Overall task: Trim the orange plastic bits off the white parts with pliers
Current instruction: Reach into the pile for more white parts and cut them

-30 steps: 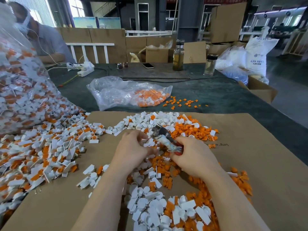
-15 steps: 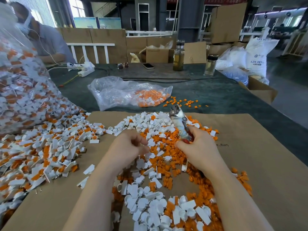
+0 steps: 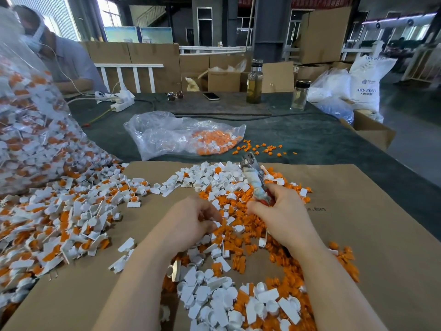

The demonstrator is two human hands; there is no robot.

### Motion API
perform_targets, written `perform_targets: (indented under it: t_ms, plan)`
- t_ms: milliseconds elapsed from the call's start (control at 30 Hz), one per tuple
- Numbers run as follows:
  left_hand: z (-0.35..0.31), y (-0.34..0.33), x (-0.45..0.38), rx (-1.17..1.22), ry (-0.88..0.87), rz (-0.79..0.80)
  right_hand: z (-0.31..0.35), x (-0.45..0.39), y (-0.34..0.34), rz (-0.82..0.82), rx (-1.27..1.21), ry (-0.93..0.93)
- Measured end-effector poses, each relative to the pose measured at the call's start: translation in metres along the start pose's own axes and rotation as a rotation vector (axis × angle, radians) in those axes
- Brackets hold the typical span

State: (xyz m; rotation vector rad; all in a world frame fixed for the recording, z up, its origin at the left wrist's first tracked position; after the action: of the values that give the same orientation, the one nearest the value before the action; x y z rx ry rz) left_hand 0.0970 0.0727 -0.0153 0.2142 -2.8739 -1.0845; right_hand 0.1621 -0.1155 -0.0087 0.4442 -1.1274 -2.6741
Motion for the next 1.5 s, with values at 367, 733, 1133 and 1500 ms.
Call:
perform_targets:
  t_ms: [367,733,1133,1500]
  plan:
    - [-0.004,0.004,0.006,-0.067,-0.068,0.105,-0.001,0.001,0.000,-0.039,-0.106,-0.027]
    - [-0.006,-0.006,0.000,-0.048,-0.019,-0.112,-0.002,-0.001,0.002,-0.143,-0.016,-0.030]
    - [-0.030,-0.021,0.000,1.031,0.166,-0.355,0.010,0.003,-0.002,-0.152,0.022,0.115]
    - [-0.036,-0.028,0.001,1.121,0.140,-0.407,0.013,0.005,-0.003,-0.150,0.052,0.120]
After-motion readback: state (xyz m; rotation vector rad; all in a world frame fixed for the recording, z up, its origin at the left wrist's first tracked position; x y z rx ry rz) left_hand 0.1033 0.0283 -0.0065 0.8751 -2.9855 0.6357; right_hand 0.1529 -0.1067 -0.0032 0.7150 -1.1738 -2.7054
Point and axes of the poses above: each hand's wrist, its own x-axis away from the middle knuckle, its own y-axis out of the back of the hand, z = x × y, the point moved 1 cm from there along -x, towards the middle knuckle, and after that the axes turned 12 degrees about x, right-handed, at the moved point
